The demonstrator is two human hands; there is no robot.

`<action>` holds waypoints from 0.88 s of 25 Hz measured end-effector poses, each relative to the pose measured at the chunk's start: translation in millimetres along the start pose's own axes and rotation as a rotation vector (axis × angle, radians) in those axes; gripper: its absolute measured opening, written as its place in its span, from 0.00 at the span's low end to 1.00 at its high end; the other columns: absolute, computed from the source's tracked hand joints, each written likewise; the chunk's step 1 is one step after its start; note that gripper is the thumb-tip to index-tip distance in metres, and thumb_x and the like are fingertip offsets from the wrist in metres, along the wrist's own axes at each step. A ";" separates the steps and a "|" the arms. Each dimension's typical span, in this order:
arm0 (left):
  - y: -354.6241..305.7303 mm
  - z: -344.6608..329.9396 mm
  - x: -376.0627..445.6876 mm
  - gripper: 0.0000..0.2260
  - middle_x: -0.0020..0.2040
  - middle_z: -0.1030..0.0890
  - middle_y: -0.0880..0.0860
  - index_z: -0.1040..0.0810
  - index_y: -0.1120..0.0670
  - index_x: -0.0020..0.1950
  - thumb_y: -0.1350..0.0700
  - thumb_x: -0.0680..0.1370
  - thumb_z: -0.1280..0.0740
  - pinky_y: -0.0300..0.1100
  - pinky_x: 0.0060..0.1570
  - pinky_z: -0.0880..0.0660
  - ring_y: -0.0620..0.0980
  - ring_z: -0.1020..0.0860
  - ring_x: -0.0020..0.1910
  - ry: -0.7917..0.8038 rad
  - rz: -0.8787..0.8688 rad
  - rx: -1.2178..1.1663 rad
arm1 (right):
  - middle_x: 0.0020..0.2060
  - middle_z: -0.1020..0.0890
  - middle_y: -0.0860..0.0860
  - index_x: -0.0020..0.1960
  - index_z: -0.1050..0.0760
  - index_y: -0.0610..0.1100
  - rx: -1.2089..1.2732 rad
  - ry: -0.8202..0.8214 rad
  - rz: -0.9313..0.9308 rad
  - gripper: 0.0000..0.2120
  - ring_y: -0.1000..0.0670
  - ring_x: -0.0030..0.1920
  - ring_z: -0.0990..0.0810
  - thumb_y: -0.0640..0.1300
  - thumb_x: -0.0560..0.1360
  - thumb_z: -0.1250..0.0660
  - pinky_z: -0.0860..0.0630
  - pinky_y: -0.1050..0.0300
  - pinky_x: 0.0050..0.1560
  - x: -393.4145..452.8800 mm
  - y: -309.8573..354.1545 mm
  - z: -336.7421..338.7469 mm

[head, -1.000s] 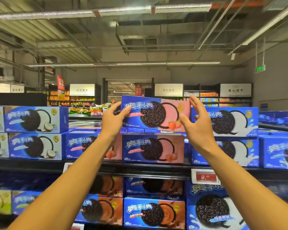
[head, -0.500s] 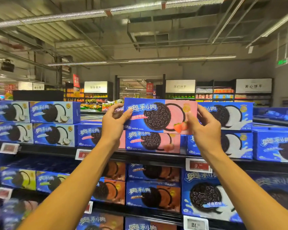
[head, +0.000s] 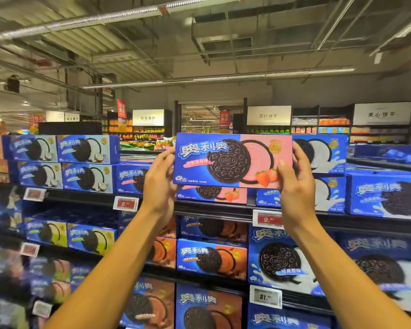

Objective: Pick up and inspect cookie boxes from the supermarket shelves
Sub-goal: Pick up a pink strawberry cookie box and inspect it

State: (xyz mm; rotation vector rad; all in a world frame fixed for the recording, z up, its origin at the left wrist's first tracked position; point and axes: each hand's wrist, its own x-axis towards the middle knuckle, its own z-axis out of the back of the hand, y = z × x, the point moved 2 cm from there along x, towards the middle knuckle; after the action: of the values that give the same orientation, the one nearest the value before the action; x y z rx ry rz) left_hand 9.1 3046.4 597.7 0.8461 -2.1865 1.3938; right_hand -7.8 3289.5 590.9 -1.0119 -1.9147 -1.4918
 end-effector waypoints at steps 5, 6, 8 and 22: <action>-5.3 -2.3 -29.9 0.11 0.56 0.17 0.51 0.26 0.53 0.65 0.55 0.84 0.42 0.38 0.35 0.20 0.48 0.17 0.53 -0.023 0.030 -0.095 | 0.57 0.20 0.38 0.72 0.32 0.52 0.003 -0.006 0.004 0.23 0.37 0.57 0.19 0.50 0.77 0.37 0.22 0.48 0.62 -21.7 5.2 6.0; -6.9 -1.9 -32.9 0.11 0.56 0.17 0.51 0.26 0.53 0.64 0.55 0.84 0.42 0.39 0.37 0.20 0.48 0.17 0.53 -0.022 0.026 -0.104 | 0.57 0.20 0.38 0.71 0.31 0.51 0.004 -0.006 0.000 0.24 0.36 0.59 0.20 0.51 0.76 0.37 0.24 0.44 0.64 -24.1 5.6 6.9; -9.2 0.3 -37.5 0.10 0.54 0.16 0.50 0.25 0.52 0.63 0.55 0.84 0.42 0.40 0.39 0.19 0.47 0.17 0.52 -0.024 0.018 -0.108 | 0.54 0.20 0.39 0.69 0.29 0.52 0.019 -0.010 -0.012 0.22 0.34 0.58 0.20 0.52 0.76 0.36 0.24 0.38 0.63 -27.4 7.0 6.8; -13.3 57.1 -41.2 0.08 0.48 0.14 0.47 0.27 0.54 0.60 0.57 0.84 0.43 0.38 0.38 0.20 0.44 0.16 0.45 -0.015 0.053 -0.181 | 0.45 0.14 0.57 0.63 0.22 0.51 0.063 -0.086 -0.009 0.17 0.54 0.42 0.18 0.47 0.75 0.34 0.22 0.62 0.45 -55.2 -2.6 -40.2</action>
State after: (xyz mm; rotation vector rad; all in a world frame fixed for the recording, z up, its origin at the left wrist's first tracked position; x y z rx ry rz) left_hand 47.2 3001.5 557.0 0.7407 -2.3204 1.1946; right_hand 20.9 3236.9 558.0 -1.0562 -2.0153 -1.4043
